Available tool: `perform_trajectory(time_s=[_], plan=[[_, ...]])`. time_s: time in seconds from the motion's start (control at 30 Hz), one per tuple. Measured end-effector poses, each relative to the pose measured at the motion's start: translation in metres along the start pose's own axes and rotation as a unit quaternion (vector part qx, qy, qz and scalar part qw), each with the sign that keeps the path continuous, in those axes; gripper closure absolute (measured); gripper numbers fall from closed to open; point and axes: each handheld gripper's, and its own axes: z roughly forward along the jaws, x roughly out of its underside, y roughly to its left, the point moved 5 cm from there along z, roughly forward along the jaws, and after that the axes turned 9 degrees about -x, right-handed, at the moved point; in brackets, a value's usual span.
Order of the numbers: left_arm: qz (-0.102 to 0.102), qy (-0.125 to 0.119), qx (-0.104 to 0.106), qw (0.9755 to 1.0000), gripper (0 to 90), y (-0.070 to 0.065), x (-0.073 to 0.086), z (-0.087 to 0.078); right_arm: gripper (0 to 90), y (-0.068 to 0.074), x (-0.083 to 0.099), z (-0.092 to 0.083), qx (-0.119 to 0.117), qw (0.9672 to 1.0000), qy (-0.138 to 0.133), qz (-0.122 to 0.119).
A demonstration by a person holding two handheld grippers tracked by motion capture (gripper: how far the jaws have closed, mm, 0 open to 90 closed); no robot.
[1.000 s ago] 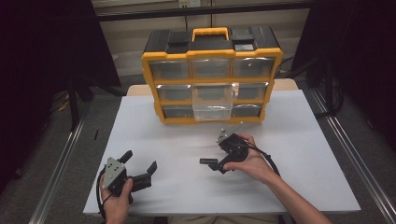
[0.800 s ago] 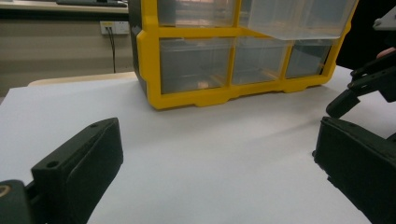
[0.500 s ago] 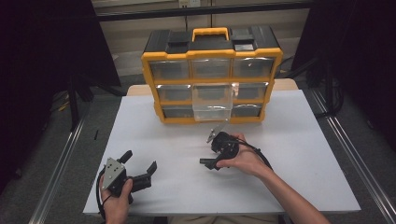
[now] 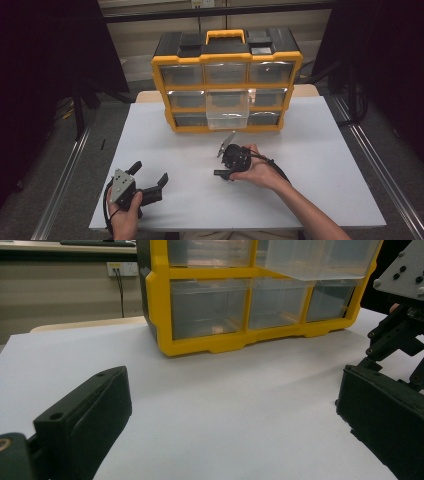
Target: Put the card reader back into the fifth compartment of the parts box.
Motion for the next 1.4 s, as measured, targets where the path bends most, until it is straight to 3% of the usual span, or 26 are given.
perform_trajectory(time_s=[0.73, 1.23, 1.4], plan=[[0.002, 0.001, 0.006, 1.0000, 1.3, -0.0028, 0.0002, 0.0006, 73.6, 0.0000, -0.0001, -0.0004, -0.007, 1.0000, 0.004, 0.006], [0.000, 0.002, 0.005, 1.0000, 1.3, -0.0016, 0.0005, -0.0001, 73.9, -0.0029, 0.0021, -0.0037, -0.018, 0.9995, -0.009, 0.024], [0.000, 0.002, 0.005, 1.0000, 1.3, -0.0016, 0.0006, -0.0001, 73.9, -0.0039, 0.0029, -0.0072, -0.017, 0.9995, -0.020, 0.020]])
